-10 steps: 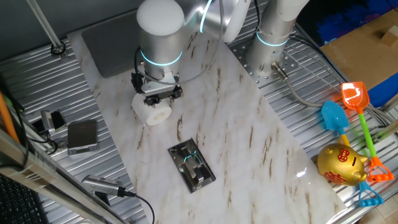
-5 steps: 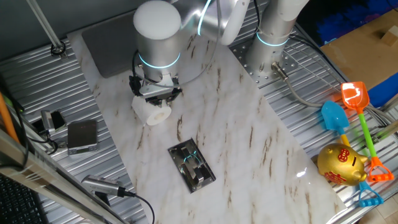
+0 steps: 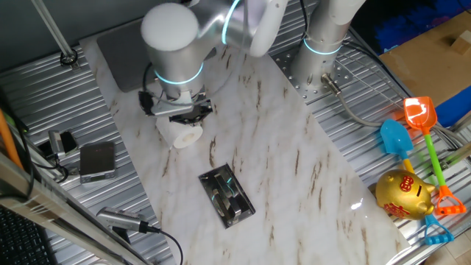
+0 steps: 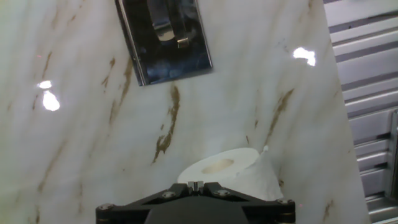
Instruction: Take the roll of paper down from the shelf
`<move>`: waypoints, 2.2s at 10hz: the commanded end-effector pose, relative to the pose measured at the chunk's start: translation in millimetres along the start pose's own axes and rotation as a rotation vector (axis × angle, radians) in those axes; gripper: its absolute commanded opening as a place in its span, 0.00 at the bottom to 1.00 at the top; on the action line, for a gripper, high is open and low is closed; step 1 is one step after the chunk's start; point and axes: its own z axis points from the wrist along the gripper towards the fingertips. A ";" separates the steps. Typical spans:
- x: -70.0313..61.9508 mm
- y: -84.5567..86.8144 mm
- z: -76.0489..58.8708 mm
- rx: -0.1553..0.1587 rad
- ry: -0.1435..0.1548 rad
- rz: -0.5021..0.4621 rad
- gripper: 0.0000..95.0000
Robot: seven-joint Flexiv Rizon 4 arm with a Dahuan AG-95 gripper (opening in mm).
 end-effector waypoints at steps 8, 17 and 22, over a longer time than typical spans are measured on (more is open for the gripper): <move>2.0 0.6 -1.5 -0.031 0.010 -0.039 0.00; 97.5 -67.4 -5.0 -0.046 0.001 -0.210 0.00; 130.5 -91.3 5.5 -0.040 0.000 -0.282 0.00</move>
